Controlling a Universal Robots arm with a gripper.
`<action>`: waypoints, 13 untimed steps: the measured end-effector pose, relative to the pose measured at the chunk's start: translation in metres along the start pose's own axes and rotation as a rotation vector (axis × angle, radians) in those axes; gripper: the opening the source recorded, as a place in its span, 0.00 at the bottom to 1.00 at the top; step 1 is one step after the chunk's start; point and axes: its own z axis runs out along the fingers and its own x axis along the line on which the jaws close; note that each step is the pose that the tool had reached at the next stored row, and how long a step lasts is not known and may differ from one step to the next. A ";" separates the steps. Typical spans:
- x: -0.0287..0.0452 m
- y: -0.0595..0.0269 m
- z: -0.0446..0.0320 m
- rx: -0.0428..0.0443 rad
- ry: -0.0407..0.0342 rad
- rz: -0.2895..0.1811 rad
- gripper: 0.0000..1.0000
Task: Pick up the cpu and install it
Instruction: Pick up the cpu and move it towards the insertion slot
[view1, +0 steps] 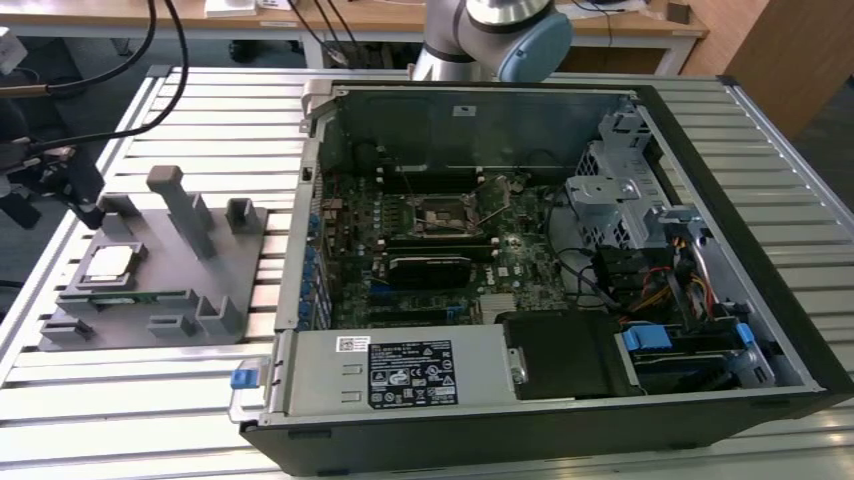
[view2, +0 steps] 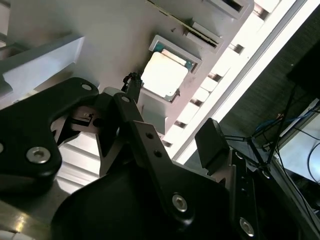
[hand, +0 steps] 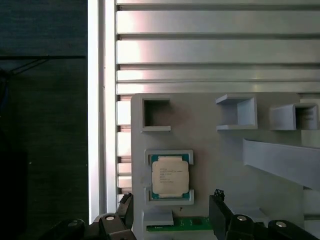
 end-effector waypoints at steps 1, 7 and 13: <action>0.0000 -0.0001 0.0016 -0.0001 0.0000 -0.001 0.70; 0.0001 -0.0004 0.0091 -0.0002 -0.0001 -0.001 0.70; 0.0002 -0.0006 0.0152 -0.0005 0.0006 -0.018 0.70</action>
